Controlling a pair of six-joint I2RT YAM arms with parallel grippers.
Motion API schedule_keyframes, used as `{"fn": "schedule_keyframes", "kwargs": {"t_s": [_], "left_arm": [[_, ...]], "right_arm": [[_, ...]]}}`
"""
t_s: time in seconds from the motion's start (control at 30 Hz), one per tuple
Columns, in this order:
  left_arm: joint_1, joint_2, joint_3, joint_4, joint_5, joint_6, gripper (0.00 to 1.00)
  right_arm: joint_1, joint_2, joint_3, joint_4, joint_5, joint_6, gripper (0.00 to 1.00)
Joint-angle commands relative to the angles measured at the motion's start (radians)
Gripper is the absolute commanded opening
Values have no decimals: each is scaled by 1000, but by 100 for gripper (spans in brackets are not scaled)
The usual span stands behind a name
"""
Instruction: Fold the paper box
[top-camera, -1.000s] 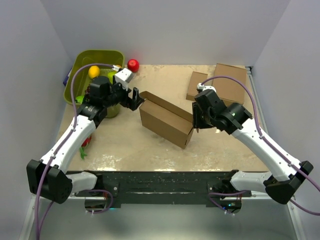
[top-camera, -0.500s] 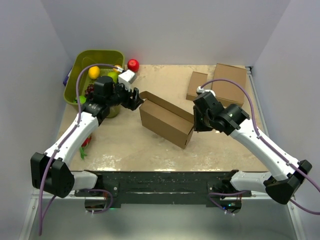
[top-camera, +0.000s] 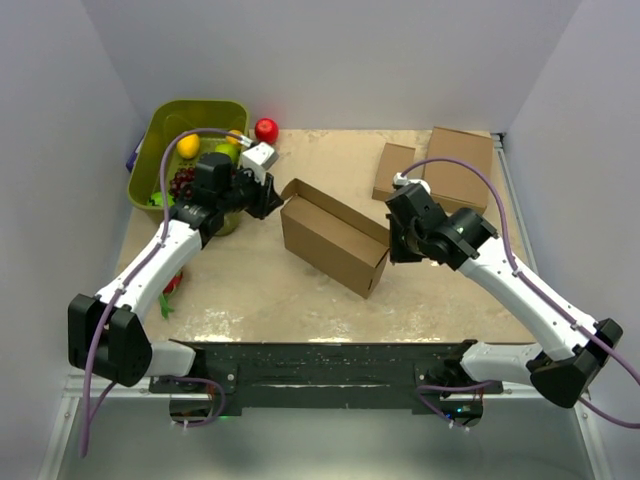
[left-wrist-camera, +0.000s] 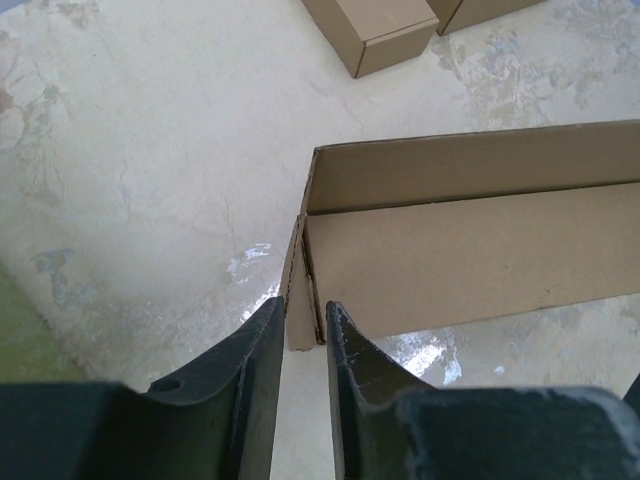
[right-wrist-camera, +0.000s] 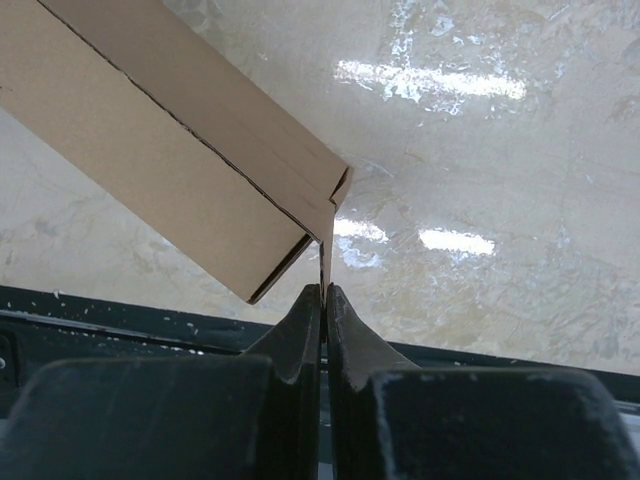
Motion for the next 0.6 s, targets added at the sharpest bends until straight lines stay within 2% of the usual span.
{"fn": "schedule_keyframes", "kwargs": {"t_s": [0.0, 0.2, 0.47, 0.57], "left_arm": [[-16, -16, -17, 64, 29, -6, 16], [-25, -11, -29, 78, 40, -8, 0], [-33, -22, -47, 70, -29, -6, 0], [-33, -43, -63, 76, -9, -5, 0]], "right_arm": [[4, 39, 35, 33, 32, -6, 1], [4, 87, 64, 76, 64, -78, 0], [-4, 117, 72, 136, 72, -199, 0], [-19, 98, 35, 188, 72, -285, 0]]}}
